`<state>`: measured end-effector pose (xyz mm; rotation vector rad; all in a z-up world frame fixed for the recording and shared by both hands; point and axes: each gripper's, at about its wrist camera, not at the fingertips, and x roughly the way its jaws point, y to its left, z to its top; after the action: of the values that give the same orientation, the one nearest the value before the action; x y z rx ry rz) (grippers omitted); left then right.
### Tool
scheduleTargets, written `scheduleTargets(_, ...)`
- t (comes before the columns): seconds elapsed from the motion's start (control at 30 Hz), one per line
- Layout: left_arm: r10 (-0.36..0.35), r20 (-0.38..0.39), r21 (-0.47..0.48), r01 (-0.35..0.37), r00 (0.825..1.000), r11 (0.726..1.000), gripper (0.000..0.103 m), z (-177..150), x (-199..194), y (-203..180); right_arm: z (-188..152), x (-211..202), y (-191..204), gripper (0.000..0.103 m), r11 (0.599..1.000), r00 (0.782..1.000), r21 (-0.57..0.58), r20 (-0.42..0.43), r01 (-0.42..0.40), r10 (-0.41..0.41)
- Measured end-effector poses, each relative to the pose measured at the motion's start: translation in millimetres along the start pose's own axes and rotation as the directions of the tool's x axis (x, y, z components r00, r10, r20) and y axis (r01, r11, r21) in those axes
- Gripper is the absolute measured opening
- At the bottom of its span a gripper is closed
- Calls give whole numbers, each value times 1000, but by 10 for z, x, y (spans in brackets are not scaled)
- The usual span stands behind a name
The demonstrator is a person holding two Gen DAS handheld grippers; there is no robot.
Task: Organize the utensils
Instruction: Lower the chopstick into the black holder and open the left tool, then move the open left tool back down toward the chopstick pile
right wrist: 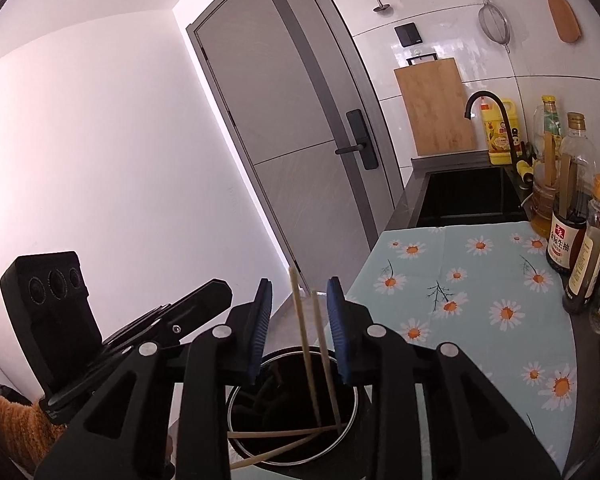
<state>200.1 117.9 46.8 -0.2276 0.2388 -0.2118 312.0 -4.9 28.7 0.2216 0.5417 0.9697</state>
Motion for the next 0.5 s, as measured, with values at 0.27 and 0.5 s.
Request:
scheduleTargets(0.27, 24, -1, 1, -24, 1000, 1000, 6, 30, -121, -22, 11, -168, 12, 35, 1000, 1000, 19, 19, 5, -6)
scheduleTargets(0.5, 17, 4, -3, -17, 1000, 1000, 21, 134, -377, -144, -17, -600, 126, 55, 998, 1000, 57, 19, 4, -5)
